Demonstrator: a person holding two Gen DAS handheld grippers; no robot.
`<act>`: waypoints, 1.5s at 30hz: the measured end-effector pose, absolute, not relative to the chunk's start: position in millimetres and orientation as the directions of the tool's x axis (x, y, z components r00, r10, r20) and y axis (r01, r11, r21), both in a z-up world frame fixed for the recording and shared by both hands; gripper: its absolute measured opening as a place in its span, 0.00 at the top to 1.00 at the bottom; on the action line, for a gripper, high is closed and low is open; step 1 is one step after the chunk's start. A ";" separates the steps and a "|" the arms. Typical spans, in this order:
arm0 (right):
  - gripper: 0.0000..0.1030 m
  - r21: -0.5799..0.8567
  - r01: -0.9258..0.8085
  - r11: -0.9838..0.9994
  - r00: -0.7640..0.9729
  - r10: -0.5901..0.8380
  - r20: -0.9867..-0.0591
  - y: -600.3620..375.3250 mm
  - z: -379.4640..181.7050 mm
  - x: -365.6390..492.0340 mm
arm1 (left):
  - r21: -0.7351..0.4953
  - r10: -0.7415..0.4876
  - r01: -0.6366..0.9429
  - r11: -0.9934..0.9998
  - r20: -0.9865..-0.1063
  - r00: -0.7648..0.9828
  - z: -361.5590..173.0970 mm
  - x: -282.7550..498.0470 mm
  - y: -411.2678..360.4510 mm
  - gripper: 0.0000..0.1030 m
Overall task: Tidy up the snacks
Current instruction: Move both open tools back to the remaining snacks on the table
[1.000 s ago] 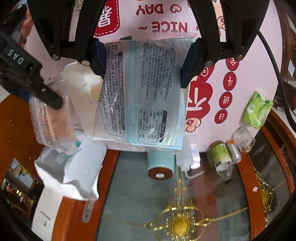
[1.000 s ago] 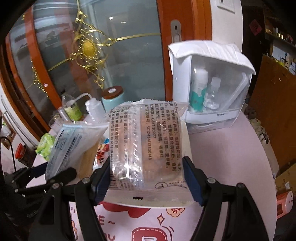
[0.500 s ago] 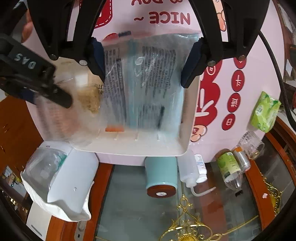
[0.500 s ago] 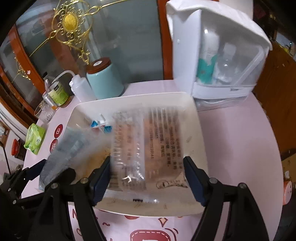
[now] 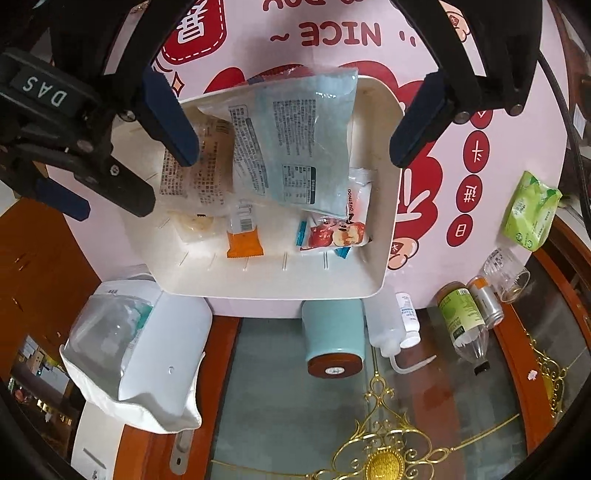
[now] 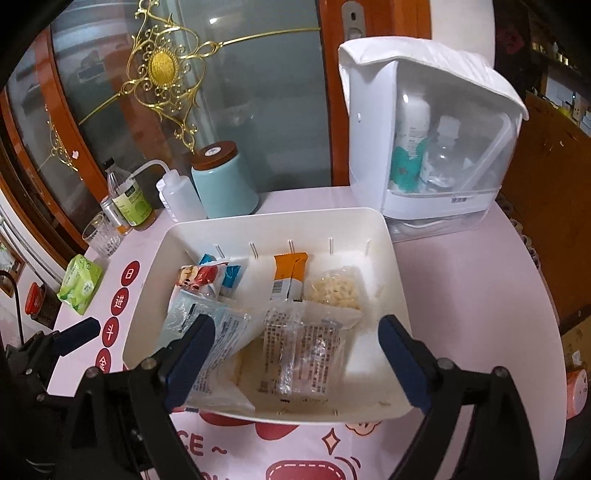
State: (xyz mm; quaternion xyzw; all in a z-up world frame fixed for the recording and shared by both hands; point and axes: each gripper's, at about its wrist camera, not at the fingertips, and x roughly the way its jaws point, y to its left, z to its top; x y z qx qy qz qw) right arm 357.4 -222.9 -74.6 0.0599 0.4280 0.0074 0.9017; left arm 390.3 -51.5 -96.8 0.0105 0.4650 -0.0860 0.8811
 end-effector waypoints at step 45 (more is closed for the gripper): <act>0.12 0.081 -0.159 0.984 0.677 0.168 -0.716 -315.5 -24.4 115.8 | -0.114 -0.137 0.076 0.991 -0.802 0.581 -39.8 149.1 -93.9 0.00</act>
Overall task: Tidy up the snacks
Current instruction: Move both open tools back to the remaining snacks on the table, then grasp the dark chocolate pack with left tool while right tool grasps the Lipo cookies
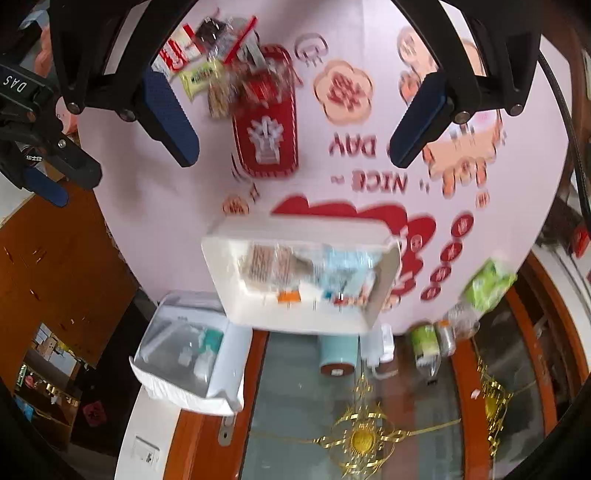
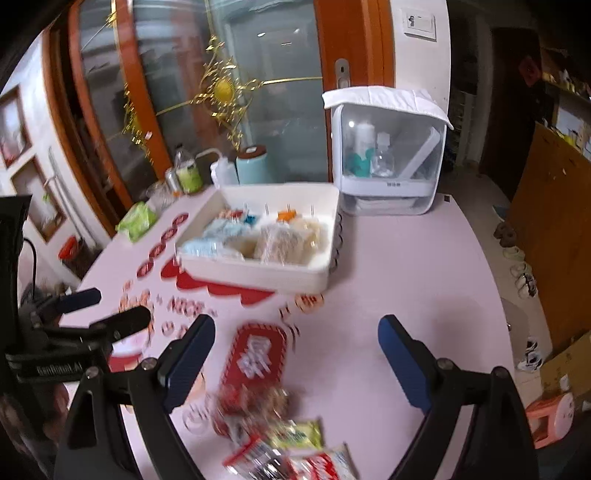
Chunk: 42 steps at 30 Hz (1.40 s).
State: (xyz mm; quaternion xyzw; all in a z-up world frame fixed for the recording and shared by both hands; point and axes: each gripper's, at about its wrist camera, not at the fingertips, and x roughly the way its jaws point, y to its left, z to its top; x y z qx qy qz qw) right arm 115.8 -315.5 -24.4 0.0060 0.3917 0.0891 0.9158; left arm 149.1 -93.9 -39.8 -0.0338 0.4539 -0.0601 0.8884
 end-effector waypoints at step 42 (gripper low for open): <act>0.50 0.005 -0.380 0.925 0.399 0.169 -0.901 -358.0 -233.3 38.9 | -0.213 -0.237 0.122 0.969 -0.943 0.236 -219.4 47.3 -195.5 0.00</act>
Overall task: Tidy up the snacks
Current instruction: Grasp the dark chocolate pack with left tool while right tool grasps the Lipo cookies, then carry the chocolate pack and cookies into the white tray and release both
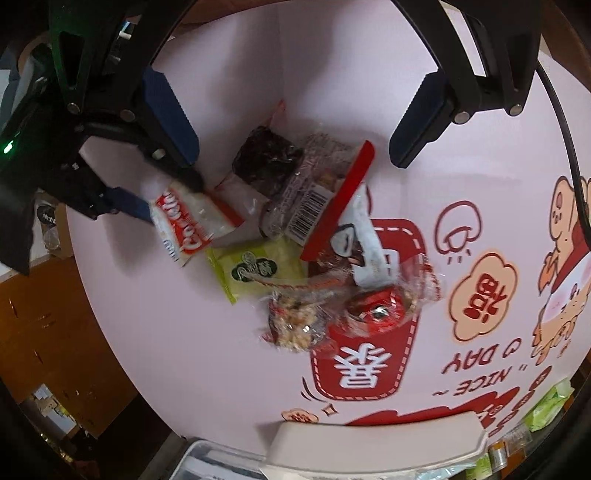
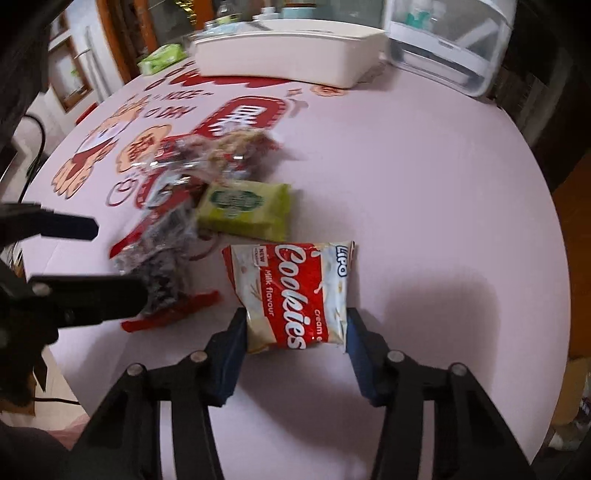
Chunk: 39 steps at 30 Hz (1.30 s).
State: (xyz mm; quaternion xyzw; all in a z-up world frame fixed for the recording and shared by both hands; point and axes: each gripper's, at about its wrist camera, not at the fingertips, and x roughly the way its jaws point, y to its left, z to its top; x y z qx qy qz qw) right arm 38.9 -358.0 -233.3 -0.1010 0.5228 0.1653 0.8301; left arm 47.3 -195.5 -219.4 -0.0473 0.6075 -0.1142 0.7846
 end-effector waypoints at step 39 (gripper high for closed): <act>0.50 0.153 -0.321 0.934 0.481 0.300 -0.824 -375.4 -171.6 54.4 | -0.205 -0.247 0.153 0.967 -0.904 0.349 -153.4 53.4 -195.3 0.65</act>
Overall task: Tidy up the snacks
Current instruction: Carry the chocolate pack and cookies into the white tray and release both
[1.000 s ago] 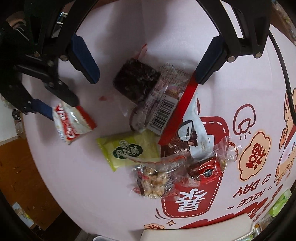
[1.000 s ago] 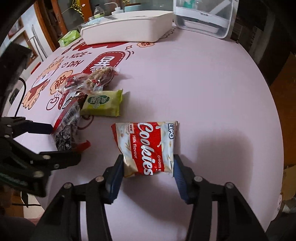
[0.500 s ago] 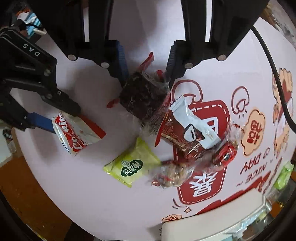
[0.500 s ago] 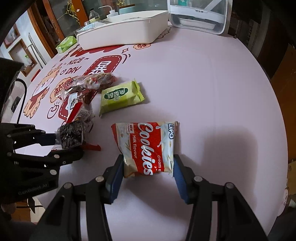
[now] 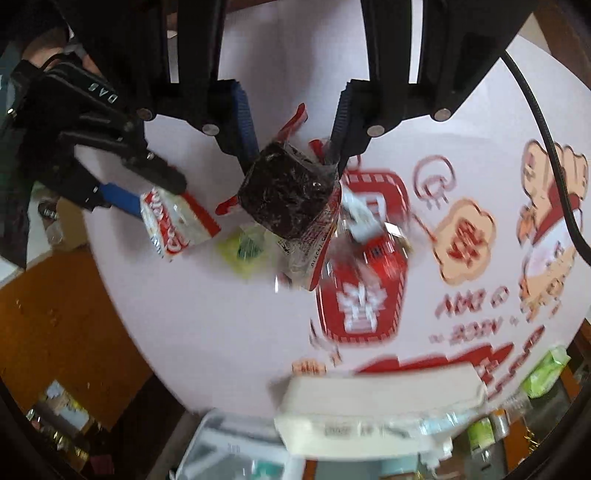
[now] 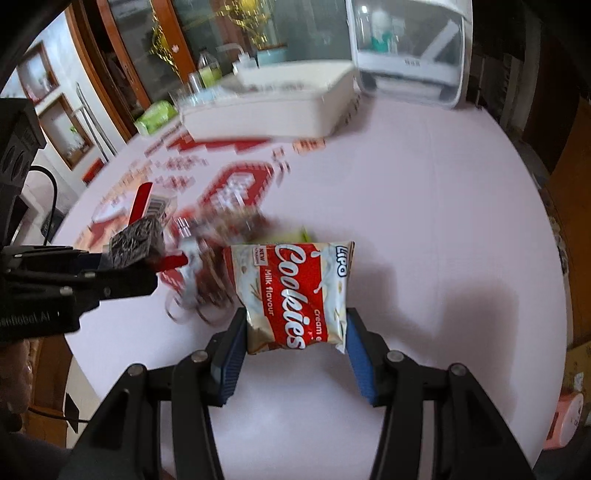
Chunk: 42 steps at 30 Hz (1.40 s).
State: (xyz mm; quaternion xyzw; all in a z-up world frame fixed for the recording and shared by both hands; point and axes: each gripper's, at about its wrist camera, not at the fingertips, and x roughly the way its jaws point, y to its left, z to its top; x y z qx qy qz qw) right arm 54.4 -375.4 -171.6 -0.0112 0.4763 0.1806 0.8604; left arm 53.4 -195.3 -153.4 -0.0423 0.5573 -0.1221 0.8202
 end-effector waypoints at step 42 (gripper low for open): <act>0.17 0.118 -0.182 0.976 0.551 0.200 -0.810 -236.5 -91.8 397.6 | -0.044 -0.061 0.047 0.998 -0.885 0.462 -114.4 439.3 -61.7 0.15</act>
